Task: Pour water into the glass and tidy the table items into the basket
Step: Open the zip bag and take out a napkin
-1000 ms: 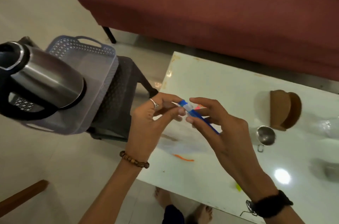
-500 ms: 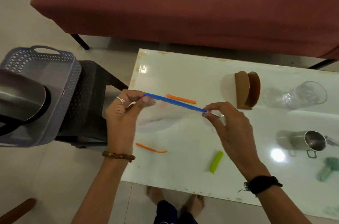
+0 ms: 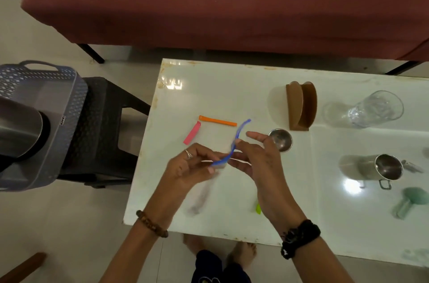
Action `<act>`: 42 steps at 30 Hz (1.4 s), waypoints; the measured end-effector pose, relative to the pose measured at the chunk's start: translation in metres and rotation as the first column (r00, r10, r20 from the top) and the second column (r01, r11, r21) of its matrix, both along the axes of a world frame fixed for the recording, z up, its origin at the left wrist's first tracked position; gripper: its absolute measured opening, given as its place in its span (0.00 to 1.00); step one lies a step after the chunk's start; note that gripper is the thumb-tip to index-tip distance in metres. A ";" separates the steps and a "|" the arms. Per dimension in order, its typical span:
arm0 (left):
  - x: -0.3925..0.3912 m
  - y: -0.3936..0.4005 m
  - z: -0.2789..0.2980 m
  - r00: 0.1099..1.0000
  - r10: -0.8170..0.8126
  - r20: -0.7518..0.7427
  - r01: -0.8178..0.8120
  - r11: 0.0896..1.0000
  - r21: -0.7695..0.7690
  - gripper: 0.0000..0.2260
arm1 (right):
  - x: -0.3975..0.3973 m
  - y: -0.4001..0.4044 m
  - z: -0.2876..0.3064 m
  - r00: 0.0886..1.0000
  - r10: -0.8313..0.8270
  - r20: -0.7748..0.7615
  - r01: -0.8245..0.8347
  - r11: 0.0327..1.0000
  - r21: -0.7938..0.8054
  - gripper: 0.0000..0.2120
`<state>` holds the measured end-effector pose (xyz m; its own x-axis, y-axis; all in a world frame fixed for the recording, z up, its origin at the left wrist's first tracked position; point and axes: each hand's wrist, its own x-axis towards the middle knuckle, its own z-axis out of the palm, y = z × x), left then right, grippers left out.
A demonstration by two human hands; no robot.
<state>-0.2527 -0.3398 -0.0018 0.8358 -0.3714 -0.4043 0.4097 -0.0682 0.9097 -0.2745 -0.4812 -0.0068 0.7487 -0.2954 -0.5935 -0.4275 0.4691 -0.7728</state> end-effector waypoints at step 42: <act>-0.037 -0.002 -0.107 0.653 0.664 -0.364 -0.608 0.746 0.270 0.09 | -0.020 -0.023 -0.016 0.715 0.699 -0.015 -0.663 0.671 -0.330 0.33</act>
